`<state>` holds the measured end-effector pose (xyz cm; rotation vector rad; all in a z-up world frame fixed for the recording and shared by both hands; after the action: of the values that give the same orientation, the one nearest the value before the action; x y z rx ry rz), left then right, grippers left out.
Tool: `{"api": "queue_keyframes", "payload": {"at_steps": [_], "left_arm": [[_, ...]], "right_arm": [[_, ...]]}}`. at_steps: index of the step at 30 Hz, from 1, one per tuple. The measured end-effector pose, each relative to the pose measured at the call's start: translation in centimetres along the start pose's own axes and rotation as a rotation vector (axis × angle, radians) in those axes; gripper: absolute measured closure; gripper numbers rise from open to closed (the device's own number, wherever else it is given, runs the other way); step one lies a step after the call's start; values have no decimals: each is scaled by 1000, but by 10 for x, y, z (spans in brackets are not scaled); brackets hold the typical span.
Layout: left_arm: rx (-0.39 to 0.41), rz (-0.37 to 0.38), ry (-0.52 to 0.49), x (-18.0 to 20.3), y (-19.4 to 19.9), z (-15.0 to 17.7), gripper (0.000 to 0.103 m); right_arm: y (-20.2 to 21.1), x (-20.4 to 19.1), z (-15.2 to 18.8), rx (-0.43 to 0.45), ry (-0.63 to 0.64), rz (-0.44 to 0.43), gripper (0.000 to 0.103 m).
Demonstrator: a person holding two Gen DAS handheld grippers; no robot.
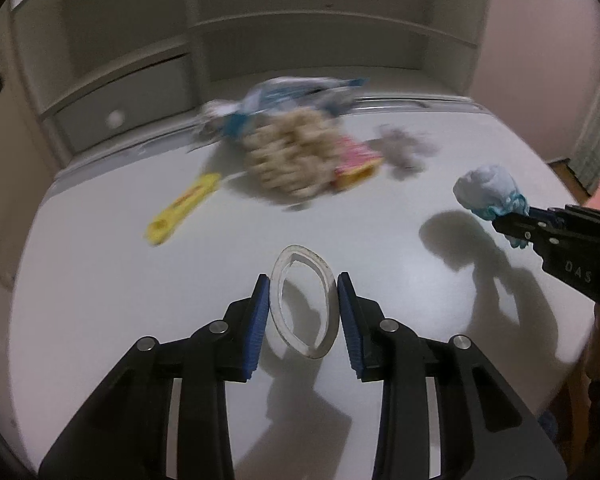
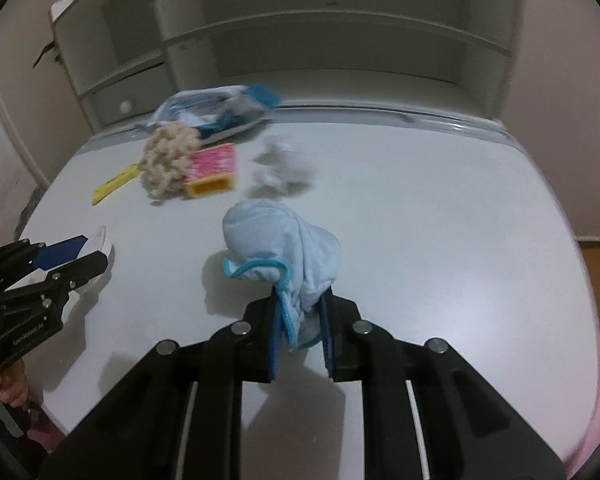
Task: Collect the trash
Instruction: 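Carry the blue cloth and white ring over the trash bin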
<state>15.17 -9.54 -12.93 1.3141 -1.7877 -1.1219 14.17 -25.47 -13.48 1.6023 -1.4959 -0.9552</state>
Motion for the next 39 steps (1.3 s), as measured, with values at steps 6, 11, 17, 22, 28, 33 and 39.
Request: {"api": "queue_keyframes", "payload": {"at_steps": [6,11,17,22,28,33,39], "left_arm": [[6,76,-141,95,-1,-10,69],[14,151,-285,193,3,-10,70],[22,247,-474,316,13,5,70],[4,336,-617,411,15,31,70],[-41,435,-771,510,6,76,70],[-87,472,-867,569,-15,110,70],[-133,479,-928,607,-41,131,70]], "right_arm": [[35,94,57,19,-166,75,86],[69,188,126,37,-349,147,86],[106,278,219,50,-549,220,86],[118,334,300,26,-700,259,86],[107,391,392,-33,-869,269,86],[78,423,447,-96,-964,252,86],[37,444,490,-153,-1048,213,86]]}}
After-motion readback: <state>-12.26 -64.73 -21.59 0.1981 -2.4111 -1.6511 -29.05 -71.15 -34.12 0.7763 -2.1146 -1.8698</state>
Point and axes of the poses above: each gripper's, at about its wrist camera, not at the fingertips, and y roughly against the way its jaws point, x to its right, z to its underside, the point moved 6 cm from there along -y, roughly the way its jaws point, and after that the axes turned 14 degrees about -x, right-handed, at the moved point
